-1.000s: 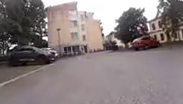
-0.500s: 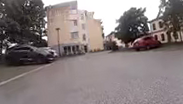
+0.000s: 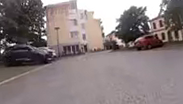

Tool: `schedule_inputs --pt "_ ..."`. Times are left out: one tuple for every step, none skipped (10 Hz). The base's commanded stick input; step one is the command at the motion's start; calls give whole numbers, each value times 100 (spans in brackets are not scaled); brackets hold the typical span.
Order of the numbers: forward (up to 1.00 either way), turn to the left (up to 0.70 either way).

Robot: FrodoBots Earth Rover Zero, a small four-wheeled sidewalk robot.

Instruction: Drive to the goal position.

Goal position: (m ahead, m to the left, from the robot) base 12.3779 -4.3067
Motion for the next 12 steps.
schedule_inputs --pt "60 -7" --pt "60 -14" --pt "60 -15" --pt "60 -15" --pt "60 -15" --pt "60 -15" --pt "60 -15" --pt "60 -15" --pt "60 -15" --pt "60 -10" --pt "60 0" --pt "60 0"
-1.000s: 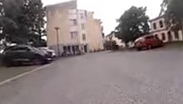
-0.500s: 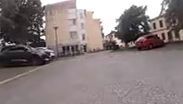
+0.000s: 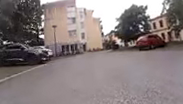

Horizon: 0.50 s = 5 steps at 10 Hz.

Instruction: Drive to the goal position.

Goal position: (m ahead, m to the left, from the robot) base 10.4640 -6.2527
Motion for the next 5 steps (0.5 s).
schedule_inputs --pt "60 0" --pt "60 0" --pt "60 0" --pt "60 0" --pt "60 0"
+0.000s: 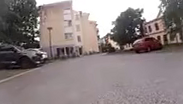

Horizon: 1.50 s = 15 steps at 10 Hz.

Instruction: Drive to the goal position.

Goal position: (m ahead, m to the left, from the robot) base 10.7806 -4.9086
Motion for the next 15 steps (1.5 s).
schedule_inputs --pt "60 0" --pt "60 0" --pt "60 0" --pt "60 0" --pt "60 0" --pt "60 0" --pt "60 0" --pt "60 0" --pt "60 0" --pt "60 0" --pt "60 0" --pt "60 0" --pt "60 0" --pt "60 -1" --pt "60 -12"
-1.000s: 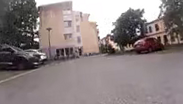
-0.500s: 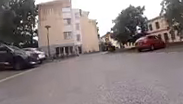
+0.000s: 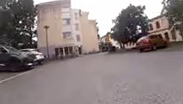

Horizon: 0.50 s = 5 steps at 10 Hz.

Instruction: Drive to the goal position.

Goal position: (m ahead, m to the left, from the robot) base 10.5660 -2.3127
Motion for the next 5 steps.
schedule_inputs --pt "60 -15" --pt "60 -15" --pt "60 -15" --pt "60 -15" --pt "60 -15"
